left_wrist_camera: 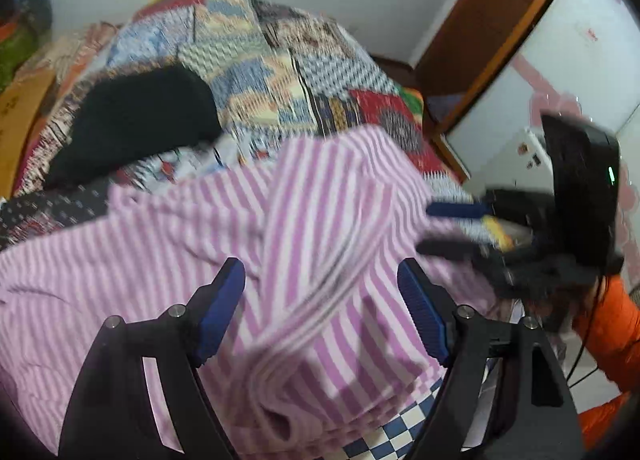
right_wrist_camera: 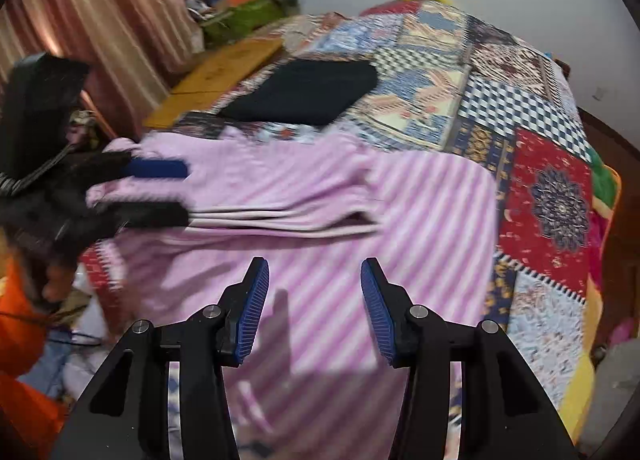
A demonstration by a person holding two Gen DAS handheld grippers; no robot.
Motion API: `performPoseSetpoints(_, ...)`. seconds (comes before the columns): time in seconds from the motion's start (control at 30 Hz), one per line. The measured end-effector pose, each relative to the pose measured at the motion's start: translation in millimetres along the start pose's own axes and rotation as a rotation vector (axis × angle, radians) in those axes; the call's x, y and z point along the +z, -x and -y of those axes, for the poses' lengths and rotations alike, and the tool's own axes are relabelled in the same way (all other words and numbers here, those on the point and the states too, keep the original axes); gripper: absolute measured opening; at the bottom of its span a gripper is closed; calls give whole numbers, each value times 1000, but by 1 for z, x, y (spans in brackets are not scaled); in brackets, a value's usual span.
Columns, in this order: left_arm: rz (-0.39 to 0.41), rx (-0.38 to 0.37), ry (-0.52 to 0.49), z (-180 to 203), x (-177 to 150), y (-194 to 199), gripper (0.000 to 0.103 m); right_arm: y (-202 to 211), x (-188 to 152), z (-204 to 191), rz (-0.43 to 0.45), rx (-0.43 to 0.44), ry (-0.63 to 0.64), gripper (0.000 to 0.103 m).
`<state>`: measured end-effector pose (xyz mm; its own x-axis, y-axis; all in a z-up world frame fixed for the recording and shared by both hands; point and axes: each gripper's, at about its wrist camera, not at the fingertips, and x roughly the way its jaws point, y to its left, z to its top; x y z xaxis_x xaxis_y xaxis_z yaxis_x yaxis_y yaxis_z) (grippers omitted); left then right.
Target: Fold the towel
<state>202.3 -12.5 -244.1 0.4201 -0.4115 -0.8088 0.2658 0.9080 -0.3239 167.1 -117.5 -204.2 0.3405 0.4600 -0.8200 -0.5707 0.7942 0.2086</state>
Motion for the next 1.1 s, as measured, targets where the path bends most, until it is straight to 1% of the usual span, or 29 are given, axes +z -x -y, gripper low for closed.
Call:
performPoseSetpoints(0.1, -40, 15, -13, 0, -10, -12, 79, -16, 5, 8, -18, -8, -11, 44)
performPoseSetpoints(0.17, -50, 35, -10, -4, -15, -16, 79, -24, 8, 9, -24, -13, 3, 44)
performPoseSetpoints(0.23, -50, 52, 1, -10, -20, -17, 78, -22, 8, 10, -13, 2, 10, 44)
performPoseSetpoints(0.27, -50, 54, 10, -14, -23, -18, 72, -24, 13, 7, -1, 11, 18, 44)
performPoseSetpoints(0.3, -49, 48, 25, -20, -24, -18, 63, -23, 14, 7, 4, 15, 25, 43)
performPoseSetpoints(0.33, -49, 27, 43, -24, -26, -18, 59, -24, 20, 4, 11, 16, 39, 42)
performPoseSetpoints(0.4, -39, -1, 68, -31, -28, -15, 41, -27, 27, -1, 19, 17, 60, 39)
performPoseSetpoints(0.43, -32, -10, 74, -33, -30, -12, 36, -31, 32, -3, 16, 18, 70, 37)
performPoseSetpoints(0.47, -23, -19, 77, -34, -30, -8, 27, -36, 38, -6, 12, 20, 80, 35)
performPoseSetpoints(0.5, -14, -20, 78, -34, -32, -5, 21, -38, 42, -7, 8, 25, 85, 33)
performPoseSetpoints(0.57, 7, -16, 81, -33, -35, 5, 15, -45, 53, -14, 6, 29, 104, 32)
performPoseSetpoints(0.67, 33, -38, 121, -38, -43, 21, 12, -53, 67, -27, 18, 36, 146, 32)
performPoseSetpoints(0.8, 45, -47, 178, -48, -58, 32, 12, -65, 83, -45, 26, 68, 177, 32)
performPoseSetpoints(0.87, 38, -49, 208, -53, -68, 34, 12, -75, 88, -53, 12, 82, 191, 32)
performPoseSetpoints(0.93, 28, -48, 235, -59, -75, 32, 12, -88, 91, -58, -23, 96, 192, 32)
performPoseSetpoints(1.0, 16, -66, 274, -66, -82, 29, 12, -97, 91, -60, -55, 100, 182, 32)
performPoseSetpoints(1.1, 15, -84, 299, -71, -86, 29, 12, -90, 87, -60, -56, 110, 162, 32)
